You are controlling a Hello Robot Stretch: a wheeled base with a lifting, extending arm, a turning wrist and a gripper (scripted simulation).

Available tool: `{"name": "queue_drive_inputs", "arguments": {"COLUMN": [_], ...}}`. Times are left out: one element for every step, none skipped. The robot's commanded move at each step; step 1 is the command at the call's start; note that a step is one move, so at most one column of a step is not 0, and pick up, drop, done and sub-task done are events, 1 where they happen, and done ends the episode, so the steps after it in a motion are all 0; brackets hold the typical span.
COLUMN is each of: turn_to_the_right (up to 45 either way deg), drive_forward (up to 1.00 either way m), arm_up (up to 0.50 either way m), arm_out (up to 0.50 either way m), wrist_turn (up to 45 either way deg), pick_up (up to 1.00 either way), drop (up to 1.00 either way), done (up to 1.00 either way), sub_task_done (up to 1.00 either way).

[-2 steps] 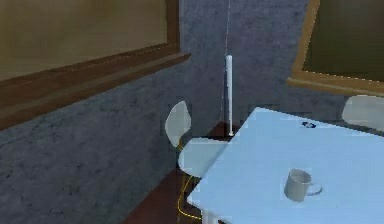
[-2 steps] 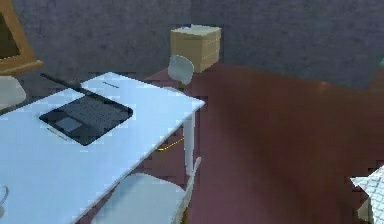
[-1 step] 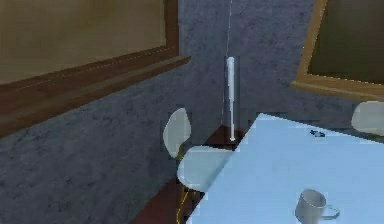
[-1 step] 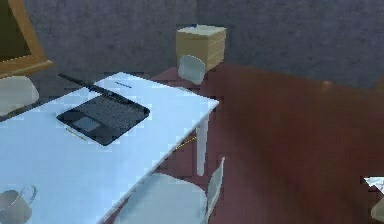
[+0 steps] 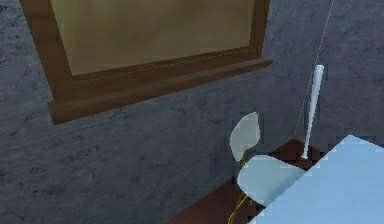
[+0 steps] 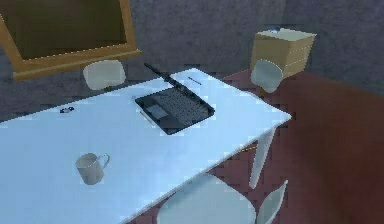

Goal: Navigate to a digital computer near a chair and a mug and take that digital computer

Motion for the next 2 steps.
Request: {"name": "queue_drive_inputs", "arguments": {"turn_to_the_right": [0.0,0.0], "drive_forward": [0.0,0.0], "arm_up": [0.5,0.34], "arm_out": [0.0,0.0], "wrist_turn": [0.0,0.0], "pick_up": [0.0,0.0], "drop": [0.0,0.0], "done": [0.0,0.0], "sub_task_done": [0.0,0.0]}}
